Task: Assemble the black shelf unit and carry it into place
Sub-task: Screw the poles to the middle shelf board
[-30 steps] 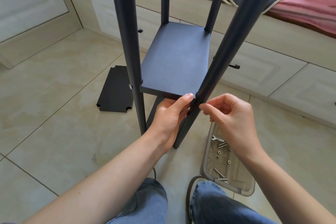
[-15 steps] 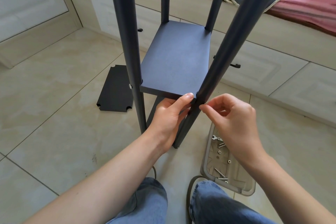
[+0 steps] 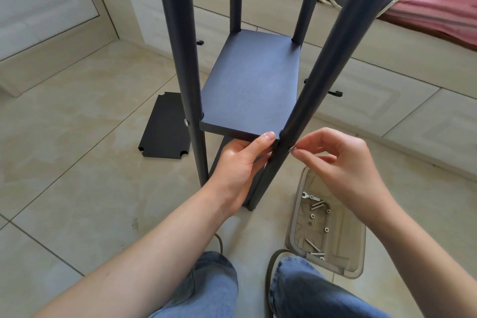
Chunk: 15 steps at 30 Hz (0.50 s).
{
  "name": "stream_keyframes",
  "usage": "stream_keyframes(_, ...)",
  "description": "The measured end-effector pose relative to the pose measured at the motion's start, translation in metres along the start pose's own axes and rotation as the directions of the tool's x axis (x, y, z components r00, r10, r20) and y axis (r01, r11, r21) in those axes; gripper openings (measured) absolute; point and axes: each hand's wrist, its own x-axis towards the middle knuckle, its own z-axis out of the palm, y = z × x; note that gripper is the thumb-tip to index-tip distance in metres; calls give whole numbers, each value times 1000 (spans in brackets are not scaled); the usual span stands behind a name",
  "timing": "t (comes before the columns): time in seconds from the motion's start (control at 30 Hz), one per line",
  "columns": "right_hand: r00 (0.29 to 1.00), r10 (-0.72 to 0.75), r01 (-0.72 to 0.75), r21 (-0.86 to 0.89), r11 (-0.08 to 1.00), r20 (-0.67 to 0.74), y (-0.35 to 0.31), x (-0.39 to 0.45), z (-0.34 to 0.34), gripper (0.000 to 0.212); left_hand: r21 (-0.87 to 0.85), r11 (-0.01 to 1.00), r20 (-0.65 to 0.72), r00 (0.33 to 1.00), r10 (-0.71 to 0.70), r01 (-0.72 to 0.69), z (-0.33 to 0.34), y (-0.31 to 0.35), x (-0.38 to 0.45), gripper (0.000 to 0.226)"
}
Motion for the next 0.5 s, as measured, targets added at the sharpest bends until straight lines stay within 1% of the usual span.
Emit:
stream_keyframes(0.1, 1000, -7, 7, 20, 1000, -31, 1, 2, 3, 8, 7, 1000, -1, 1000, 7, -7, 0, 0, 0, 15)
stream_keyframes(0.17, 999, 16, -14, 55, 998, -46, 1, 4, 4, 9, 26, 1000, 0, 1000, 12, -12, 0, 1, 0, 16)
stream_keyframes(0.2, 998, 39, -34, 90, 995, -50, 0, 6, 4, 12, 41, 999, 1, 1000, 13, -13, -1, 2, 0, 16)
stream_keyframes(0.27, 996, 81, -75, 144, 987, -35, 0, 11, 3, 28, 59, 998, -4, 1000, 9, -8, -2, 4, 0, 17)
stream_keyframes(0.33, 993, 115, -120, 163, 979, 38, 1, 16, 2, 47, 69, 998, -20, 1000, 0, 1, -6, 6, -1, 16)
stream_keyframes(0.43, 959, 165, -219, 235, 947, 229, 2, 24, 2, 68, 88, 996, -14, 1000, -18, 19, -15, 8, -3, 17)
stream_keyframes(0.5, 935, 130, -232, 295, 927, 329, 2, 29, 4, 78, 114, 993, 6, 999, -38, 37, -22, 11, -7, 18)
